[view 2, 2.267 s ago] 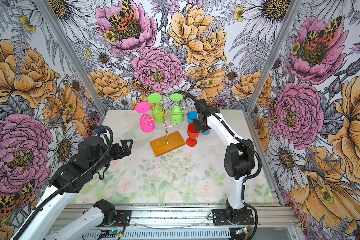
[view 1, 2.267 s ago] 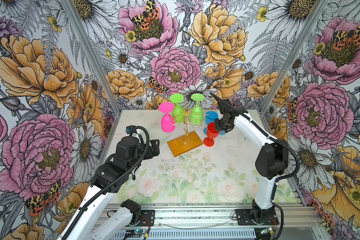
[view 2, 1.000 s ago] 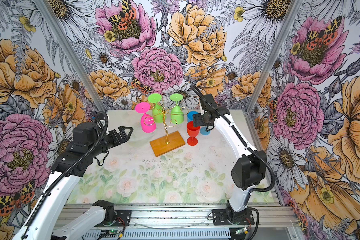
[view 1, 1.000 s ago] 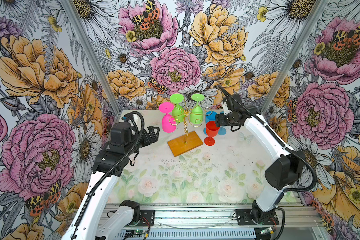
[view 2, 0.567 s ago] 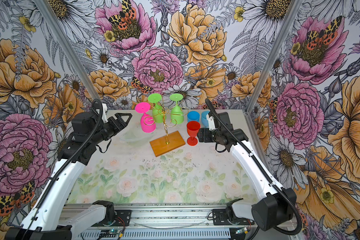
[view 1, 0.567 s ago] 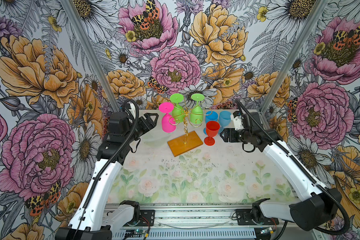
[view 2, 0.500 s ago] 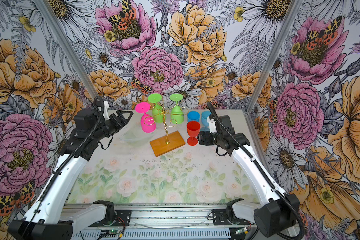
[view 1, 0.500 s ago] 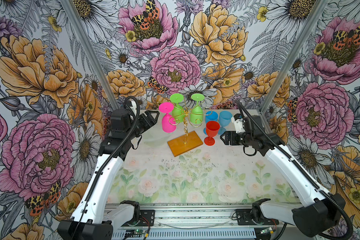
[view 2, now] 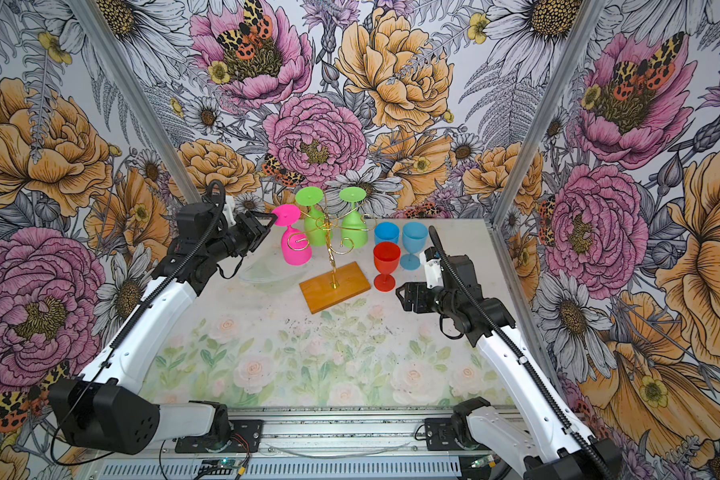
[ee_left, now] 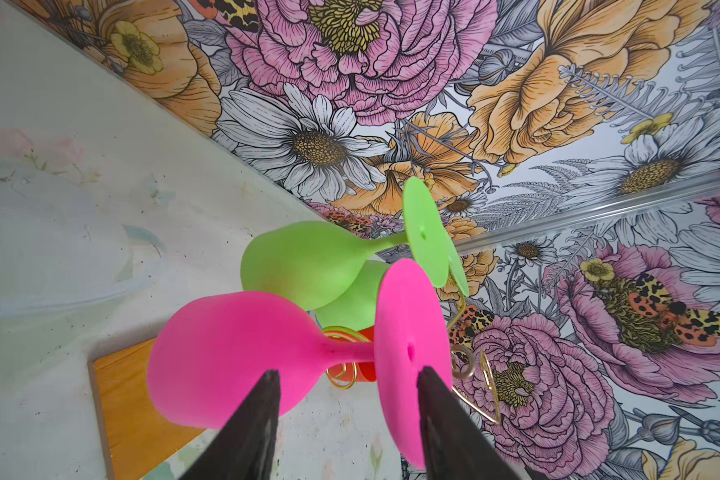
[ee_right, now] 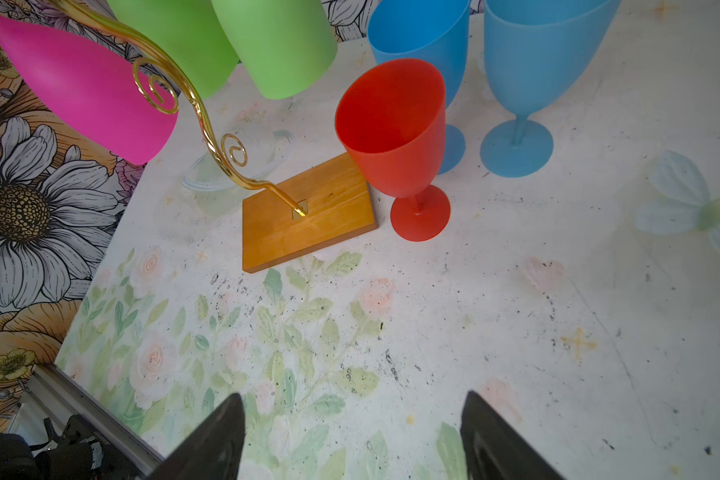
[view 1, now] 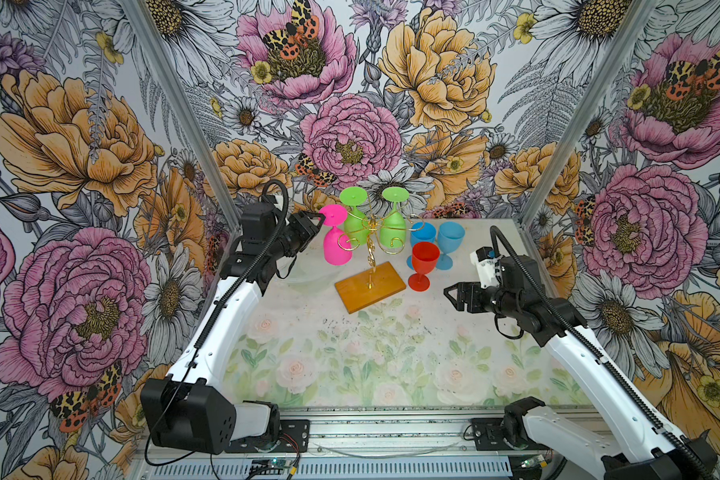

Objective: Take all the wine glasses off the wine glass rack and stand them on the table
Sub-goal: 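Close the left gripper on the foot of the hanging pink glass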

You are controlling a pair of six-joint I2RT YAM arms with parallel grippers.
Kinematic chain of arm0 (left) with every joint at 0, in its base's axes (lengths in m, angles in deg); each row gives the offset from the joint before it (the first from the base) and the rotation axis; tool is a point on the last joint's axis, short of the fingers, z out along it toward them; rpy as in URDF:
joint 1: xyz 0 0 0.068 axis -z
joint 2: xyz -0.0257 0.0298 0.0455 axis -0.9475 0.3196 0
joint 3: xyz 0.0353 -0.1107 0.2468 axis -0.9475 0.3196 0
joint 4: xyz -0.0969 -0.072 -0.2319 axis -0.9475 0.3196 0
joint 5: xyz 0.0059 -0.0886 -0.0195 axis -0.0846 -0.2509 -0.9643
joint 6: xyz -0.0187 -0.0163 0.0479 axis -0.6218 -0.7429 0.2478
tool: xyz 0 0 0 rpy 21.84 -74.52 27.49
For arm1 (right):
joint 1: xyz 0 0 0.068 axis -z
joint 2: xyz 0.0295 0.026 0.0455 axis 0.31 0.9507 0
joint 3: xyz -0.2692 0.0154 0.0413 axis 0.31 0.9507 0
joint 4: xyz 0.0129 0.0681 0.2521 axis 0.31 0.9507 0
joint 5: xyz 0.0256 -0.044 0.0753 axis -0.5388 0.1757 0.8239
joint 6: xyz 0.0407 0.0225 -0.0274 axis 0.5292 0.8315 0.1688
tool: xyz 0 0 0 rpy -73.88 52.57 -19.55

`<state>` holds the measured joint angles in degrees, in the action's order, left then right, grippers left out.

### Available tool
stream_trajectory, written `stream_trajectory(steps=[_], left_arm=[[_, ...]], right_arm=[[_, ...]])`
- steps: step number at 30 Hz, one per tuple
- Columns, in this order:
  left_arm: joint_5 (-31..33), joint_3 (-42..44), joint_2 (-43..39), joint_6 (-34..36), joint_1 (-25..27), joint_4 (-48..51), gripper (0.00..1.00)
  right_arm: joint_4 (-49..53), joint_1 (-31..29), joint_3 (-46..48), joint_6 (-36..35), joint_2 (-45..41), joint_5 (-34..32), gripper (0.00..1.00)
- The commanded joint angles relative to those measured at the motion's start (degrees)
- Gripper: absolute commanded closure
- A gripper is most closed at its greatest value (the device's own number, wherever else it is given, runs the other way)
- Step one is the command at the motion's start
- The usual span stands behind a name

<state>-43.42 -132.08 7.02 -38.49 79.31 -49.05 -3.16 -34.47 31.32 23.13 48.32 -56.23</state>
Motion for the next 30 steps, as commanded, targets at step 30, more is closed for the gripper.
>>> stream_trajectory(steps=[30], left_arm=[[-5.43,-1.29,2.41,-4.93,-0.66,-7.68,0.78]], right_arm=[[-5.99,0.55,4.66,3.2,-1.68,2.75,0.19]])
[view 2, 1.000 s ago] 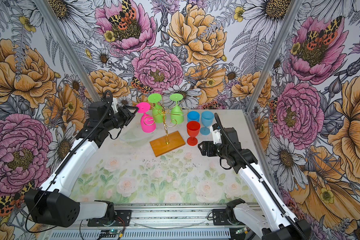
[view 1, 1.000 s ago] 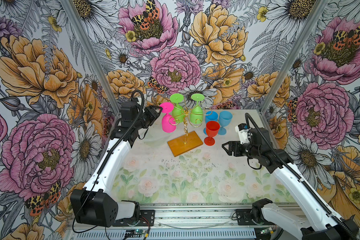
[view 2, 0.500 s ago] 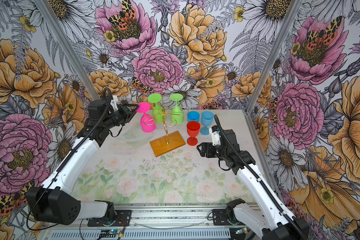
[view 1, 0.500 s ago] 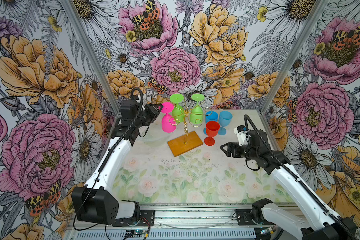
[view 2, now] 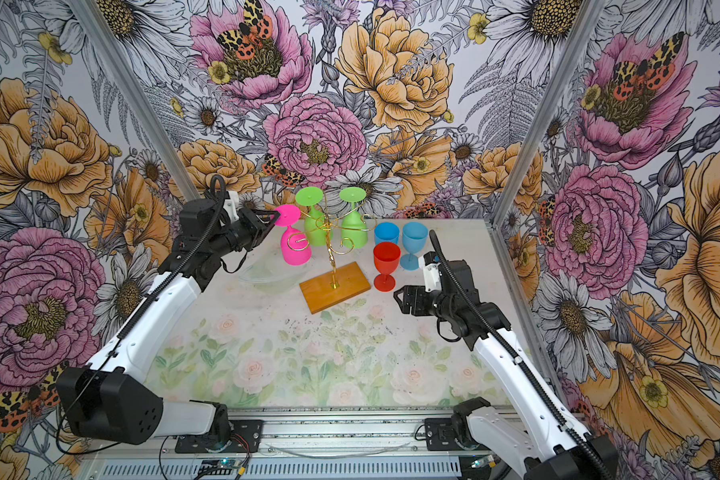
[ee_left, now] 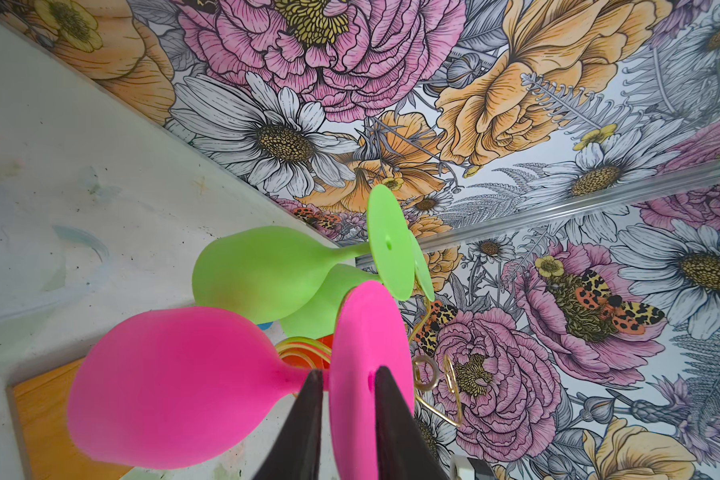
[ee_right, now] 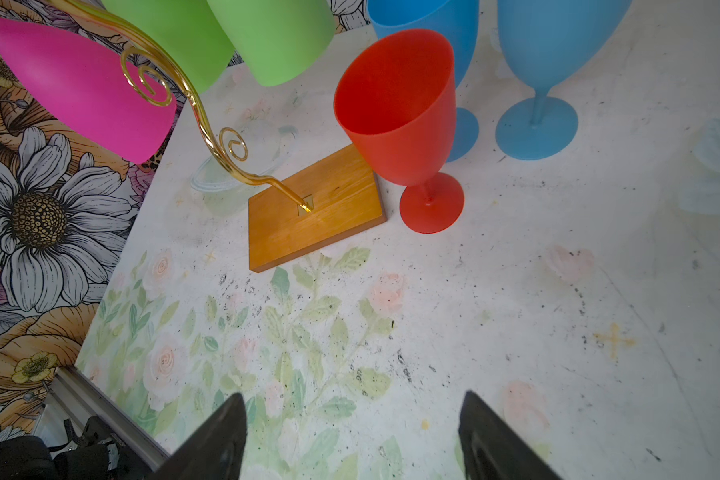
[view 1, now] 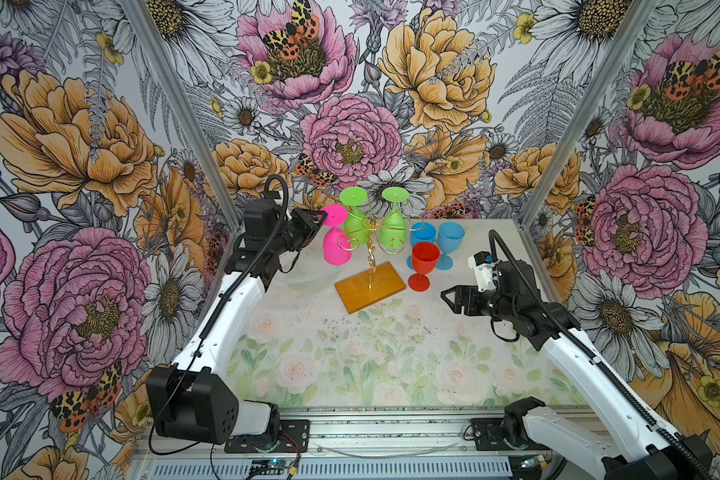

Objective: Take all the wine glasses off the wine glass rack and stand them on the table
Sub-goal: 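Close the left gripper on the foot of the hanging pink glass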

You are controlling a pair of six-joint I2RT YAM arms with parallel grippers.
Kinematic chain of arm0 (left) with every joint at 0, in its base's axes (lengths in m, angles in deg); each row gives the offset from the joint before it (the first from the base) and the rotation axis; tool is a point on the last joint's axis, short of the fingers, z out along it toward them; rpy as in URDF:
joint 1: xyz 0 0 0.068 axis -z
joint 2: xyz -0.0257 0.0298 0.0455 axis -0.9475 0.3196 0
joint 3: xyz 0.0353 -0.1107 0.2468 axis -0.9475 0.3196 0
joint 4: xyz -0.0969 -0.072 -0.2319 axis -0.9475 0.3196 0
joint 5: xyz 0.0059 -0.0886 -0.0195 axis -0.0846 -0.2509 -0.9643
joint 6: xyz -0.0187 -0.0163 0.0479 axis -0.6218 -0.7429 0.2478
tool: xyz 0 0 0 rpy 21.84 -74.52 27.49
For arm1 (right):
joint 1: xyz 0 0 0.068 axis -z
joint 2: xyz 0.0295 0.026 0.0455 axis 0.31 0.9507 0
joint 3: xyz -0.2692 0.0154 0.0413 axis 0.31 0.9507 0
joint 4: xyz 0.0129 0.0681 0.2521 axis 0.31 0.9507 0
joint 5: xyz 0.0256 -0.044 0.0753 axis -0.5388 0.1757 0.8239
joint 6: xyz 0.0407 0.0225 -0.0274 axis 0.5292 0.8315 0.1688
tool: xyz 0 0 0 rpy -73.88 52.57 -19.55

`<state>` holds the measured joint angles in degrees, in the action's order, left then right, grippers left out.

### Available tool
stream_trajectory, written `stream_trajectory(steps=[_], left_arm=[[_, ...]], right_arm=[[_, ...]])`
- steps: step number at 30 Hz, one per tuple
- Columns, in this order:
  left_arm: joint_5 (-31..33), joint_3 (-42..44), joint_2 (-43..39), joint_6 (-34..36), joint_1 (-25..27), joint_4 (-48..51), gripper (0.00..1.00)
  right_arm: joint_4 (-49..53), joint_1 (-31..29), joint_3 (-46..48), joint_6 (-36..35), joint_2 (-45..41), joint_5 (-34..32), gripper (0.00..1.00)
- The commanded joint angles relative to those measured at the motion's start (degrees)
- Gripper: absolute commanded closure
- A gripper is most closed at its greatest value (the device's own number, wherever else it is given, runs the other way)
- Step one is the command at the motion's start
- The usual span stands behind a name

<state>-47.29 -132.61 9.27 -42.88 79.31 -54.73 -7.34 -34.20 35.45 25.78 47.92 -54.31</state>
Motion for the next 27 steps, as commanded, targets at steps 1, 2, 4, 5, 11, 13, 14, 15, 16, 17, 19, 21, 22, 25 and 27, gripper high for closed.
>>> stream_trajectory(steps=[1,2,4,5,11,13,14,15,16,17,19,21,22,25,27], left_arm=[[-1.65,-0.69,0.21,-0.71,-0.65,-2.09,0.79],[-1.69,-0.61,0.16,-0.91,-0.7,-2.22,0.79],[-1.69,-0.34,-0.09,-1.13,-0.65,-2.59,0.79],[-1.65,-0.16,-0.31,-1.26,-0.75,-2.83,0.79],[-1.89,0.66,-1.15,-2.45,-1.11,-3.69,0.85],[-2.15,0.79,-1.33,-2.64,-1.18,-3.8,0.85],[-2.23,0.87,-1.5,-2.67,-1.18,-3.98,0.85],[-2.22,0.92,-1.68,-2.74,-1.2,-4.19,0.85],[-2.29,1.16,-1.85,-2.79,-1.19,-4.41,0.85],[-2.32,1.33,-2.03,-2.89,-1.24,-4.63,0.85],[-2.56,1.69,-2.25,-3.21,-1.26,-5.26,0.85],[-3.2,1.9,-2.21,-3.89,-1.31,-5.9,0.85],[-3.58,1.98,-2.06,-4.28,-1.4,-6.1,0.85],[-4.49,2.13,-1.85,-5.18,-1.48,-6.88,0.85],[-4.75,2.23,-2.01,-5.52,-1.53,-7.31,0.87]], right_arm=[[-1.84,0.24,0.46,0.65,-1.28,0.88,0.19],[-1.85,0.27,0.55,0.65,-1.38,0.88,0.19],[-1.93,0.32,0.56,0.68,-1.55,0.88,0.19],[-1.93,0.24,0.57,0.64,-1.61,0.88,0.19],[-2.1,0.23,0.99,0.81,-1.77,0.92,0.19],[-2.23,0.26,1.18,0.9,-1.85,0.94,0.19],[-2.19,0.32,1.27,1.0,-1.91,0.9,0.19],[-2.19,0.29,1.27,1.03,-2.07,1.01,0.19],[-2.14,0.28,1.3,0.99,-2.07,0.97,0.19],[-2.19,0.36,1.33,1.13,-2.13,1.08,0.19],[-2.26,0.33,1.49,1.3,-2.24,1.06,0.19],[-2.24,0.34,1.47,1.41,-2.2,1.06,0.19],[-2.27,0.35,1.56,1.4,-2.3,1.12,0.19],[-2.28,0.38,1.6,1.44,-2.39,1.18,0.19],[-2.29,0.34,1.7,1.52,-2.51,1.17,0.19]])
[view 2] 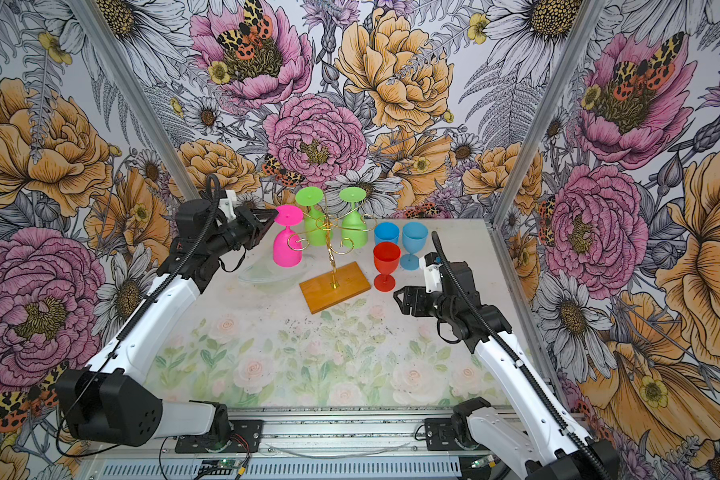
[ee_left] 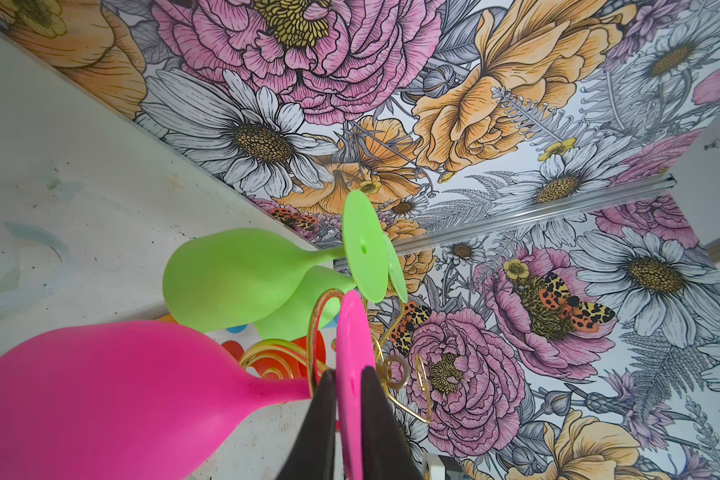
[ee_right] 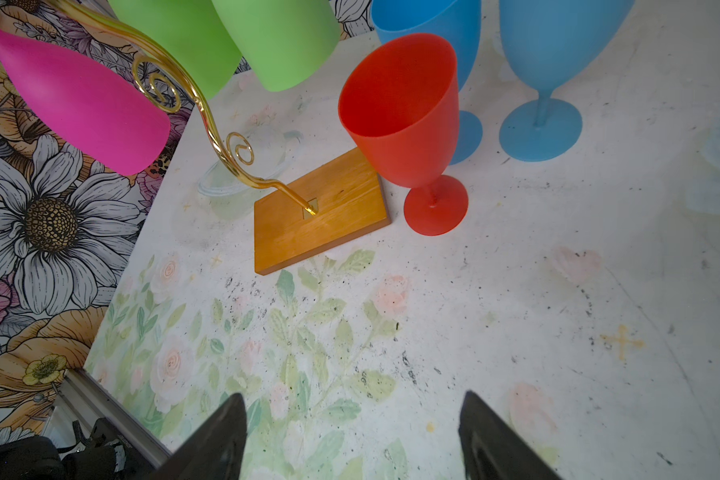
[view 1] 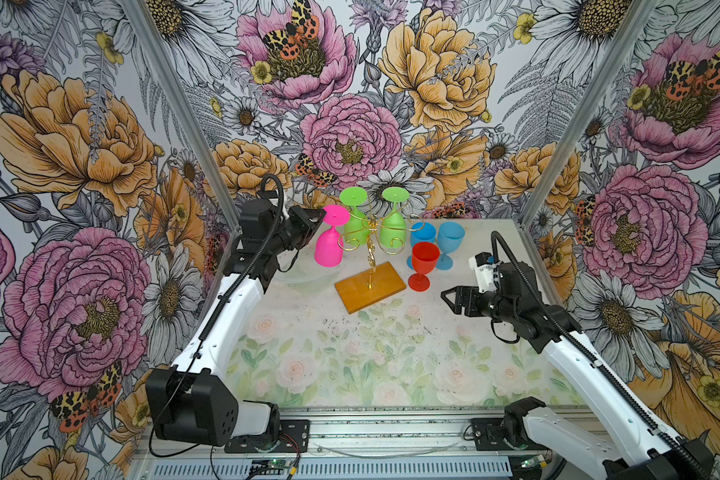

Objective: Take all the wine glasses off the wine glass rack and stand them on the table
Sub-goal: 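Close the left gripper on the foot of the hanging pink glass, then lift the pink glass off the rack hook with the left gripper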

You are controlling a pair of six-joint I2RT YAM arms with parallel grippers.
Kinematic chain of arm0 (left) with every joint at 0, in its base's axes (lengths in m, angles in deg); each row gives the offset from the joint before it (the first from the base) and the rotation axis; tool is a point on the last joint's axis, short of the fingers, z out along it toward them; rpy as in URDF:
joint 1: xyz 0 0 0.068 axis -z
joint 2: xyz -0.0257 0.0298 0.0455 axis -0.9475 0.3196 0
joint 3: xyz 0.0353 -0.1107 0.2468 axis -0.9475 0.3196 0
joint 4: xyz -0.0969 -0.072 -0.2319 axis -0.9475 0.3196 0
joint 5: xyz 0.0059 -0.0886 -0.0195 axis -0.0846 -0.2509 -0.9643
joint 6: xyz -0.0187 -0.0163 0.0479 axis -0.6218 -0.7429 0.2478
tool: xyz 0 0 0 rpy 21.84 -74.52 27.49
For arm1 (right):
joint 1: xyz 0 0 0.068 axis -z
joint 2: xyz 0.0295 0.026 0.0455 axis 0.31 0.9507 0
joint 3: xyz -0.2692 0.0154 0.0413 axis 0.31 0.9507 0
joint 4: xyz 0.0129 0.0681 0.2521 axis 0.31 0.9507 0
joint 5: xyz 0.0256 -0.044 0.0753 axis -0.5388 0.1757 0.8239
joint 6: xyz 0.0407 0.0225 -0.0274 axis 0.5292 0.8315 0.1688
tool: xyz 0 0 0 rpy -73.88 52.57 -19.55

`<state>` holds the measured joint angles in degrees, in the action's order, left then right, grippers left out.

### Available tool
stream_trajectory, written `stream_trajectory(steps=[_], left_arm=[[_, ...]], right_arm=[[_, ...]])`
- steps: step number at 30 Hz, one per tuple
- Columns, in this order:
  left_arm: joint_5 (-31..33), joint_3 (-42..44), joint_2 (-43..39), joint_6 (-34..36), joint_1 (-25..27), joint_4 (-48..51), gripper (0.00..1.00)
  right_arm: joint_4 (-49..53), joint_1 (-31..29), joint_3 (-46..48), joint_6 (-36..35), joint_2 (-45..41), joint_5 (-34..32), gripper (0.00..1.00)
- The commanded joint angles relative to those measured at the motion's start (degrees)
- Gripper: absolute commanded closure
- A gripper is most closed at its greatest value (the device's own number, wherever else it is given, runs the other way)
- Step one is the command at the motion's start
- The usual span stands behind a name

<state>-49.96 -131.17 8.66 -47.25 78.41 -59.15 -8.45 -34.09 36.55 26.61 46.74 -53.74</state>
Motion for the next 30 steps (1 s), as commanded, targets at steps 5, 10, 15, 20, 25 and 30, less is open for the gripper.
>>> stream_trajectory(steps=[5,10,15,20,25,30], left_arm=[[-2.19,0.61,-1.68,-1.63,-0.71,-2.83,0.92],[-2.14,0.74,-2.04,-2.23,-0.98,-2.72,0.94],[-1.26,0.87,-2.37,-3.84,-1.16,-2.67,0.96],[0.26,0.72,-2.56,-5.56,-1.39,-2.5,1.0],[1.56,0.6,-2.3,-6.46,-1.51,-2.04,1.0],[2.96,0.52,-2.17,-6.48,-1.51,-1.43,1.0]], right_arm=[[-1.23,0.25,0.77,0.8,-1.42,0.55,0.19],[-1.35,0.29,0.99,0.93,-1.41,0.5,0.19],[-1.52,0.26,1.16,1.04,-1.45,0.62,0.19],[-1.69,0.27,1.23,1.2,-1.42,0.66,0.19],[-1.86,0.21,1.48,1.22,-1.5,0.75,0.19],[-2.24,0.3,1.95,1.73,-1.56,1.0,0.19]])
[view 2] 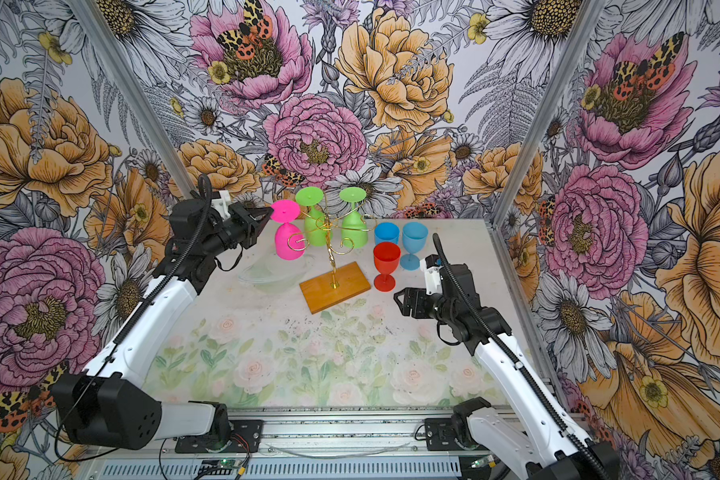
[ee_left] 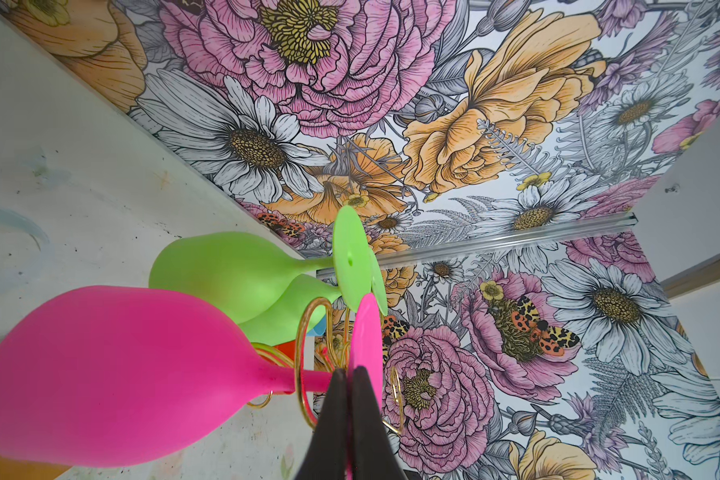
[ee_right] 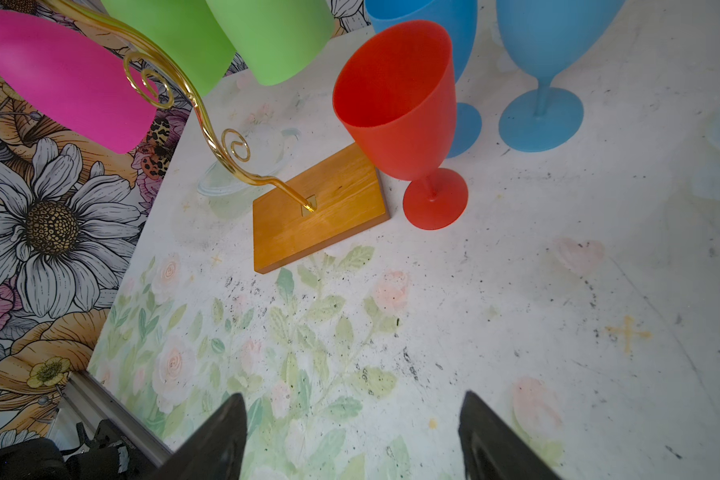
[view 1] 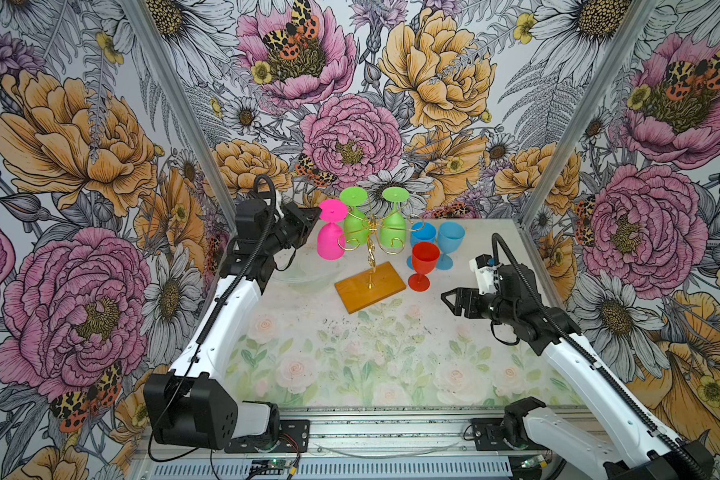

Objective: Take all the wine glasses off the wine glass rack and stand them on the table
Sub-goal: 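Lift the pink glass off the rack hook with the left gripper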

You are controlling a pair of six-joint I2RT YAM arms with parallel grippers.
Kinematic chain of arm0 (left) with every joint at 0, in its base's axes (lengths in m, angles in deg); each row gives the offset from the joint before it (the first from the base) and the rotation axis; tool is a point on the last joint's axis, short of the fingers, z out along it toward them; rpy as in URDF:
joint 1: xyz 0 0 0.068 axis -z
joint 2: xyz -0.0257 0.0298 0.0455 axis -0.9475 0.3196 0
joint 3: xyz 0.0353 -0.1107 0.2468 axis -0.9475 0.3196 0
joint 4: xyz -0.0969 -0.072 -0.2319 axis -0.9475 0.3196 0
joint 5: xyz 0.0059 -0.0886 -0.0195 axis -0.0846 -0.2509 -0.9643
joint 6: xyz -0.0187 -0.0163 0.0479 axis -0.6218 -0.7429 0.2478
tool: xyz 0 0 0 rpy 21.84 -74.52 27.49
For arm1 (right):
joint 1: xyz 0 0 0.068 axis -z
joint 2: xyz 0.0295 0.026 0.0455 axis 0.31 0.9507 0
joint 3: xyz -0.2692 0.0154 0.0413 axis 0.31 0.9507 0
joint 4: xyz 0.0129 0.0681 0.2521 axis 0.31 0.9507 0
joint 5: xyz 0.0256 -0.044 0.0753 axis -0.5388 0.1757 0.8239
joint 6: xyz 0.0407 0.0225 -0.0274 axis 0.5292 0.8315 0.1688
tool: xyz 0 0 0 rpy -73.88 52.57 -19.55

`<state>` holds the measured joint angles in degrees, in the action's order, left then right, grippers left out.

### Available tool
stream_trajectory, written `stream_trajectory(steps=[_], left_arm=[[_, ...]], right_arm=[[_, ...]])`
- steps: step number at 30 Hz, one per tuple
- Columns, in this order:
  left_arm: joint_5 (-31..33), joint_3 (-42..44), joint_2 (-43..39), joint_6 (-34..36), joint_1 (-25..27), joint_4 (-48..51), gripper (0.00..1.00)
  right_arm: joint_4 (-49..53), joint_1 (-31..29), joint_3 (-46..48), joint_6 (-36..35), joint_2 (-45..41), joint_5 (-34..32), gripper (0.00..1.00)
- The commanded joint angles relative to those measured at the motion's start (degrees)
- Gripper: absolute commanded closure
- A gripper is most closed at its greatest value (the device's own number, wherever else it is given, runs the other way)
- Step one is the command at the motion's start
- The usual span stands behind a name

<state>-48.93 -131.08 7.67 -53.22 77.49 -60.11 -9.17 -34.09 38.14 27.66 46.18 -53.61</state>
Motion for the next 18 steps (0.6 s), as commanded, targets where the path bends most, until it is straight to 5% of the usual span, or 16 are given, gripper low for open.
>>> stream_trajectory(steps=[1,18], left_arm=[[2.05,0.23,-1.06,-0.58,-0.56,-0.49,1.0],[1.66,-3.84,3.56,-0.3,-0.28,0.2,1.0]], right_arm=[[-1.67,0.39,0.4,0.68,-0.96,0.84,0.19],[-2.8,0.58,1.81,1.22,-1.74,1.23,0.19]])
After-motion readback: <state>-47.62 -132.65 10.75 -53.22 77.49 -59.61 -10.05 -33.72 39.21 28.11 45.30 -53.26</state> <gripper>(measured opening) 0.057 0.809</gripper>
